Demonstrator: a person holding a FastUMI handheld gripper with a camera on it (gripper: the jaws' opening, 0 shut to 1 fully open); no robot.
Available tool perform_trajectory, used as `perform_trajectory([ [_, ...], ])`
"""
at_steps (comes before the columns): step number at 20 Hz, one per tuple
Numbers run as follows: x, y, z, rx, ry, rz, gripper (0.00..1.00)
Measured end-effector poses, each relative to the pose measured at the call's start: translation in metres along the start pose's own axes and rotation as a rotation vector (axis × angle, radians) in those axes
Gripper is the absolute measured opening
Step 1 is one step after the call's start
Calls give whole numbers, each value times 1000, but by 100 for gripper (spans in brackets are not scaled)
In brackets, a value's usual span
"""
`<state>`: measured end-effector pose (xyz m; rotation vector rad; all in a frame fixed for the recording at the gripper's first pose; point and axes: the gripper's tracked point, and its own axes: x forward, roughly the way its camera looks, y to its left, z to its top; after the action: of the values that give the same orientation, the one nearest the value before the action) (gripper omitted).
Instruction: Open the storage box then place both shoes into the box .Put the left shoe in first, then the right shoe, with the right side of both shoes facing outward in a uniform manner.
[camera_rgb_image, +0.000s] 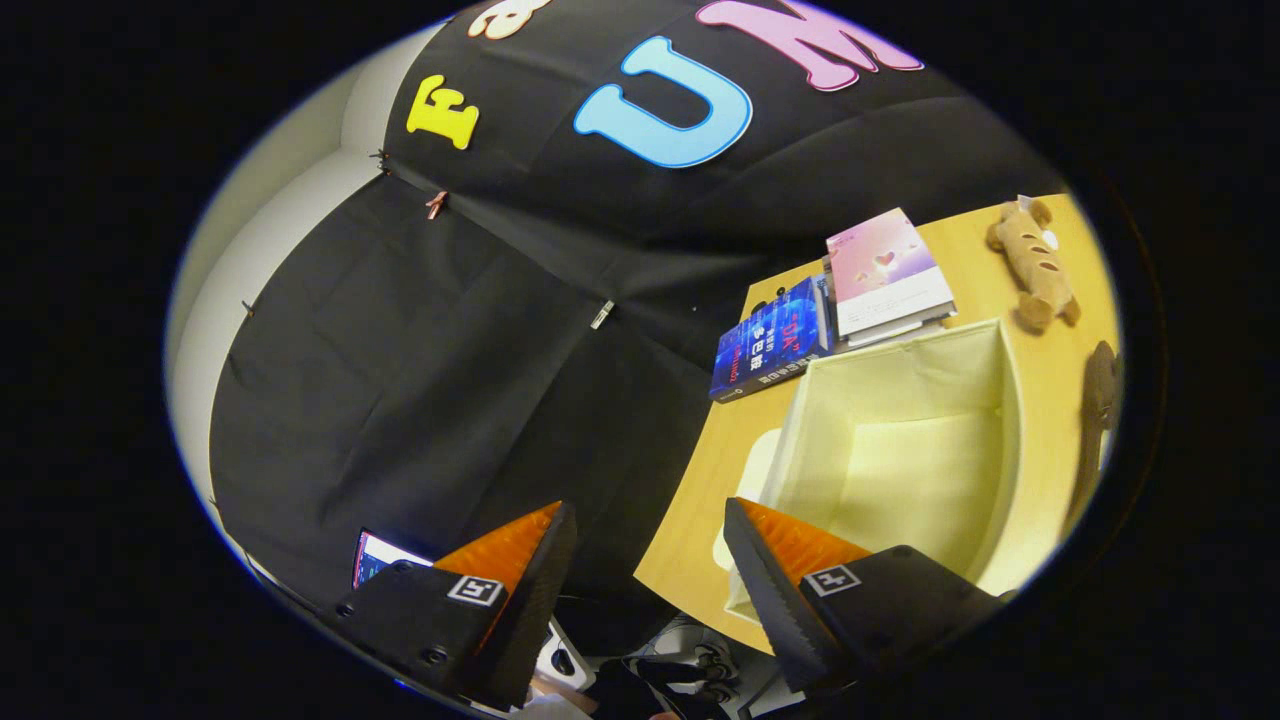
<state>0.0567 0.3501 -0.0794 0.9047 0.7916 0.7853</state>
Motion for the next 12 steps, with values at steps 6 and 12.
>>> perform_trajectory([
  [6, -89, -82, 25, -89, -70, -205, 93],
  [12, -162, -201, 34, -179, -80, -523, 93],
])
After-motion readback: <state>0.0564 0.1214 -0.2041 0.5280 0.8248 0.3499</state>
